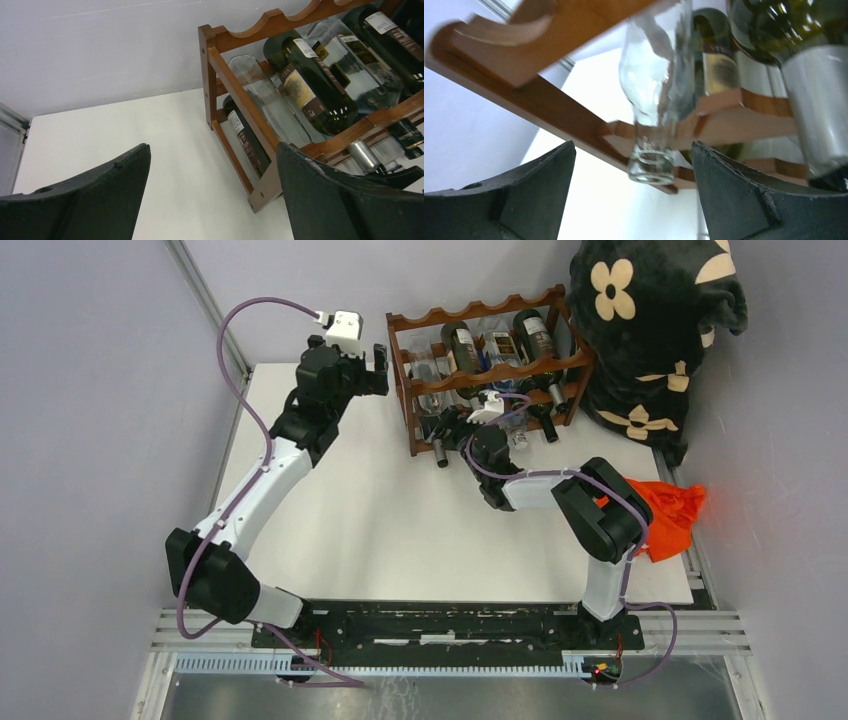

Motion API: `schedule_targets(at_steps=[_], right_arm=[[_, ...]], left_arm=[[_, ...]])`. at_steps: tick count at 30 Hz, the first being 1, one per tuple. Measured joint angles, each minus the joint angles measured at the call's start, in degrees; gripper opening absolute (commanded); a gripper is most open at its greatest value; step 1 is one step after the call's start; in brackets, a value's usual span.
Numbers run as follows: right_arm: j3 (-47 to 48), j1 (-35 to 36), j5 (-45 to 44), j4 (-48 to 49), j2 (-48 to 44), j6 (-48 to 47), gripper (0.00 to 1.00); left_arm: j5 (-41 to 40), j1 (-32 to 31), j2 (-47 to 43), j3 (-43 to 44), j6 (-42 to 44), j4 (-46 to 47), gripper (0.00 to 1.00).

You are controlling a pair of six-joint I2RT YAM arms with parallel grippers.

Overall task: Put the wine bottle on the wine rack
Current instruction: Place the wine bottle in the wine rack, then reset both arms

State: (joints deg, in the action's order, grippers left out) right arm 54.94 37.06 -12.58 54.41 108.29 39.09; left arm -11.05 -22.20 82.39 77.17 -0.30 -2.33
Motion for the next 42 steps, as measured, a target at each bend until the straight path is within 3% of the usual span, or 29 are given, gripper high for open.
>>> schedule_targets(at_steps=[16, 24, 29, 32, 36, 42], right_arm=[[-4.92, -0.37, 6.47, -5.42, -4.76, -4.44, 0.98], [-12.48, -0.39, 12.26, -8.76, -15.85, -9.14, 0.98], [-18.18, -1.29, 19.17, -13.7, -27.04, -19.74, 0.98], [-19.15, -3.5, 25.42, -20.87, -34.58, -29.9, 0.98], [-15.63, -9.53, 32.39, -37.97, -42.14, -44.98, 0.98], [2.16, -25.7, 40.52, -68.74, -42.27, -62.77, 0.98]], left_arm=[[8.28, 0.0, -2.97, -0.68, -5.84, -5.14, 1.0], [12.79, 0.0, -3.17, -0.68, -10.58, -7.1, 1.0], [14.36, 0.0, -4.2, -0.7, -14.71, -9.2, 1.0], [14.8, 0.0, -5.4, -0.96, -16.68, -10.21, 1.0], [14.86, 0.0, -9.49, -3.91, -18.49, -11.76, 1.0], [14.58, 0.0, -17.16, -9.01, -19.61, -12.59, 1.0]])
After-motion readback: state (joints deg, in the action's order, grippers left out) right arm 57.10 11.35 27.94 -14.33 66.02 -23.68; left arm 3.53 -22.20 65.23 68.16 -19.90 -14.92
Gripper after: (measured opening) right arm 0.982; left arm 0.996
